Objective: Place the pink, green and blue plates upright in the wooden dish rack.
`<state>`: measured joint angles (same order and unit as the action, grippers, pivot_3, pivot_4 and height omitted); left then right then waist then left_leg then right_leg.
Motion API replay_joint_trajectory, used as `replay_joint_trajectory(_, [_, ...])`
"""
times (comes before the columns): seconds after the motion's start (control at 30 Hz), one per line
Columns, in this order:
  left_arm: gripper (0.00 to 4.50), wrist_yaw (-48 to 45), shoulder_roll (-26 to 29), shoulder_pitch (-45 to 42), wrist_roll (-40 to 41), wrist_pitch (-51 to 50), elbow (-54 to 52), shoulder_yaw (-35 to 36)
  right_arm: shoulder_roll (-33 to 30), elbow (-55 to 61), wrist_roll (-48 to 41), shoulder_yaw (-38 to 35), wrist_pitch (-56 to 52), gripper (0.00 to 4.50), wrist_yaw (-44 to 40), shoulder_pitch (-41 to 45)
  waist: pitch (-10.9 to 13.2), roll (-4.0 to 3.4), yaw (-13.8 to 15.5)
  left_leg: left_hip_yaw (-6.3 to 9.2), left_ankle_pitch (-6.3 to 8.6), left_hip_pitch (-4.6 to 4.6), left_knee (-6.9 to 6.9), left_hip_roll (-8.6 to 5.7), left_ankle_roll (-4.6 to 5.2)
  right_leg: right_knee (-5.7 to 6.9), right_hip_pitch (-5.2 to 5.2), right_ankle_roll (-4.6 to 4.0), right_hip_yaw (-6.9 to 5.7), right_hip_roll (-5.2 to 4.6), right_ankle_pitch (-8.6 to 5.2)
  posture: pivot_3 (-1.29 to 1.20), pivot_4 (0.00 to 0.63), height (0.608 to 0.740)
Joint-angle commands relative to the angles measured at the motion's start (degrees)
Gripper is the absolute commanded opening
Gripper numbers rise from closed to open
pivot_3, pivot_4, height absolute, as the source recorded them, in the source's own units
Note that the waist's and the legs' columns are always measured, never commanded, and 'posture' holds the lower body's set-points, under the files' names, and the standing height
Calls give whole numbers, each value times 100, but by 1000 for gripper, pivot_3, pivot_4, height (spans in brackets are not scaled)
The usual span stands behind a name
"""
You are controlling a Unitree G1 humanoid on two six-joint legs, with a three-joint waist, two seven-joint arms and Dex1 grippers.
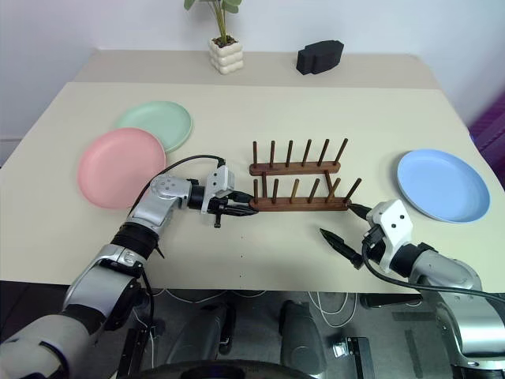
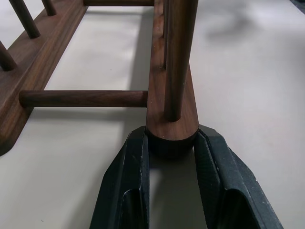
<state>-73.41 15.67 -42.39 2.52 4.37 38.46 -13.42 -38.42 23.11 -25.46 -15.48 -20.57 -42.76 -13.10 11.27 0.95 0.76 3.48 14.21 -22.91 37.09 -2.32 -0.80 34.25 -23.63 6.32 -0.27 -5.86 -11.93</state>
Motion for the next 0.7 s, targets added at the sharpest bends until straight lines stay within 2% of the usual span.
replay_joint_trajectory(0.03, [718,-50,65,-105,-32,43,-119,-76,80,-141,93,-2,321,4500,-97,-34,0,0,0,0,0,0,0,0,0,0,0,0,0,0,0,0,150,736])
replay_joint_trajectory(0.17, [718,-1,61,-115,-13,8,-45,-49,124,-251,155,66,438,4500,-120,14,0,-1,-2,-1,0,1,1,0,0,1,0,1,0,1,0,0,150,736])
replay_joint_trajectory(0.23, [1792,65,53,-106,29,-119,-47,13,132,-267,176,74,451,4500,-133,8,0,-1,-2,0,0,1,1,0,0,1,0,1,0,1,1,0,150,736])
replay_joint_trajectory(0.4, [4138,352,195,-13,-56,-263,-240,55,68,-288,204,24,453,4500,-206,-65,0,-1,-1,1,0,0,2,0,0,1,1,3,0,1,0,0,150,736])
replay_joint_trajectory(0.53, [4138,524,505,340,108,-929,-926,204,-27,-339,276,-8,411,4500,-254,-126,-2,-3,-32,2,0,4,-1,3,0,3,-1,6,1,1,4,0,150,736])
replay_joint_trajectory(0.57, [3857,504,590,470,172,-1096,-1175,229,-49,-381,300,1,398,3938,-264,-131,-2,-3,-37,3,1,5,-2,4,1,3,-1,4,1,2,7,0,150,736])
replay_joint_trajectory(0.63, [3281,475,754,744,327,-1406,-1684,286,-109,-451,402,64,390,3209,-290,-161,-3,-4,-23,6,1,6,-2,5,1,3,-1,1,2,2,7,0,150,736])
replay_joint_trajectory(0.7, [2207,417,897,1056,460,-1676,-2266,251,-144,-602,592,169,455,2062,-249,-105,-3,-5,-11,8,1,6,-1,5,1,3,-1,-5,2,2,4,0,150,736])
